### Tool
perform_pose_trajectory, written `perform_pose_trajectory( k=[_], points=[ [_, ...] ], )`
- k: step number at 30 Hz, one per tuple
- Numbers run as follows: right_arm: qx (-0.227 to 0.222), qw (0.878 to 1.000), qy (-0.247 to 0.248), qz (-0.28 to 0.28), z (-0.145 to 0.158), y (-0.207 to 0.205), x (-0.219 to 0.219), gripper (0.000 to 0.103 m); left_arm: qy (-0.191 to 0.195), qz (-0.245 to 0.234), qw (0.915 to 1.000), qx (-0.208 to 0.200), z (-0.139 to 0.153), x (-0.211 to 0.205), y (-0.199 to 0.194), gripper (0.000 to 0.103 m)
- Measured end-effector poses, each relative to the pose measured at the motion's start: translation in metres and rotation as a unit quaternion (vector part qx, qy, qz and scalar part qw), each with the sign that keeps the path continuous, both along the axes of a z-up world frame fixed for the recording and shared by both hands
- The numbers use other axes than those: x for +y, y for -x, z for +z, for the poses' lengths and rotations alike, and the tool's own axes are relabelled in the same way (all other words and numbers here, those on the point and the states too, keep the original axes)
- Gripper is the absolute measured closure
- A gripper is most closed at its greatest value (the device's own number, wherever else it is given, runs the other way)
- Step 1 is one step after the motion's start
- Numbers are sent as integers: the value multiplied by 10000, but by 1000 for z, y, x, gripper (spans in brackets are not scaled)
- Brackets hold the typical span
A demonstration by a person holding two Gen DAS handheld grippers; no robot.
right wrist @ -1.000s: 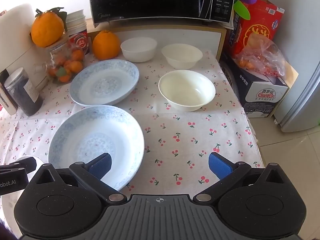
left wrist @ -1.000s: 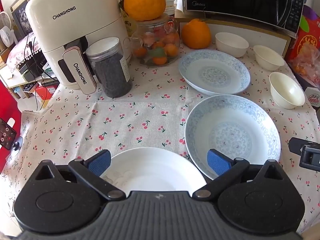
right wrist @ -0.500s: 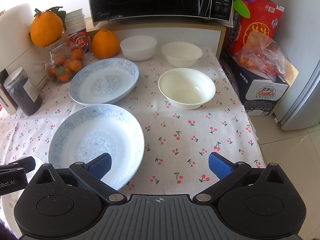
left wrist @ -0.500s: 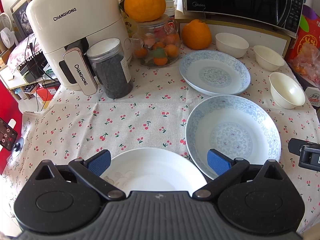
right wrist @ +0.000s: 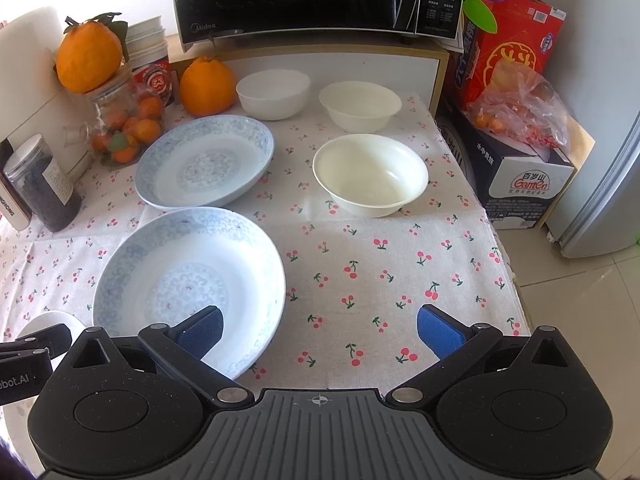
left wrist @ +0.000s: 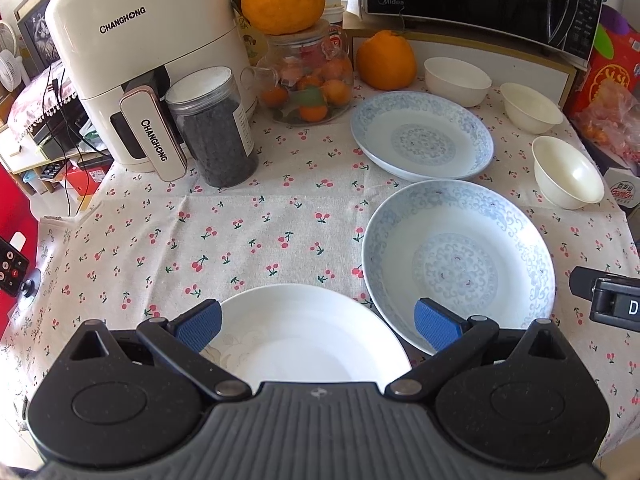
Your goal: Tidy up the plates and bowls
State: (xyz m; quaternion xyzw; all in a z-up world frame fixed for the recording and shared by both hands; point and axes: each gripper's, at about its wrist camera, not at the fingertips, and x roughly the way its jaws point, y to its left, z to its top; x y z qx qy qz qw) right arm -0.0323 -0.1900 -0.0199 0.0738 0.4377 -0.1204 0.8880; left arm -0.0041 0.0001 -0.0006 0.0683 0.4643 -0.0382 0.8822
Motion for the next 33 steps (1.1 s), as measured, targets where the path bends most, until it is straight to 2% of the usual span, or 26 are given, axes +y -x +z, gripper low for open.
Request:
perform_pose_trajectory(
  k=[33],
  points=[
    [54,10000,-7,-18,-1,-2,0,0,137,-4,9996,246,-3,1,-2,0]
  ],
)
